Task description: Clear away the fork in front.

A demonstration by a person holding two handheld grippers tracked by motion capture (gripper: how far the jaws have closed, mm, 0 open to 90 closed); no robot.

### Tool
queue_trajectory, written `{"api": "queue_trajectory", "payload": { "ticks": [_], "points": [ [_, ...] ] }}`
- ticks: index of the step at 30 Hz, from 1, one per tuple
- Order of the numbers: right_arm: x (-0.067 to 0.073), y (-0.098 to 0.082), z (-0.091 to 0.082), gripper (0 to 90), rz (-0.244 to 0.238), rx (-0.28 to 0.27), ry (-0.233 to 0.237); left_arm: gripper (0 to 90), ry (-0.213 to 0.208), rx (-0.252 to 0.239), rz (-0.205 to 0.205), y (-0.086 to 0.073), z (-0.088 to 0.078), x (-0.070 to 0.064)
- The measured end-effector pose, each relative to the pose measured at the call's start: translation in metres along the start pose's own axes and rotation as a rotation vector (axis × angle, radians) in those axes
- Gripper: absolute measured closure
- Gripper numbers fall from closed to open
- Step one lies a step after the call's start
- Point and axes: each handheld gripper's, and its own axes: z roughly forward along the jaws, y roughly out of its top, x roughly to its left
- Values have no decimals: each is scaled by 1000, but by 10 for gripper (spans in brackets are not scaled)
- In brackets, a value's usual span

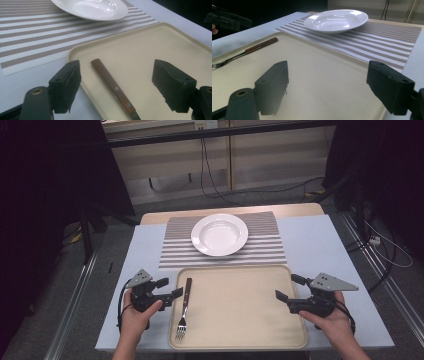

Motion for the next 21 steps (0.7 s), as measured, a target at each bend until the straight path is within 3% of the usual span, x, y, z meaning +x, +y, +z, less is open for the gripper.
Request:
{"api": "queue_trajectory", "payload": {
  "ticks": [9, 21],
  "points": [
    [-7, -5, -12, 179, 10, 14, -10, 197, 17, 8, 2, -5, -12, 4],
    [-12, -9, -22, 179, -3, 22, -17, 176, 18, 14, 4, -6, -14, 4]
  ]
}}
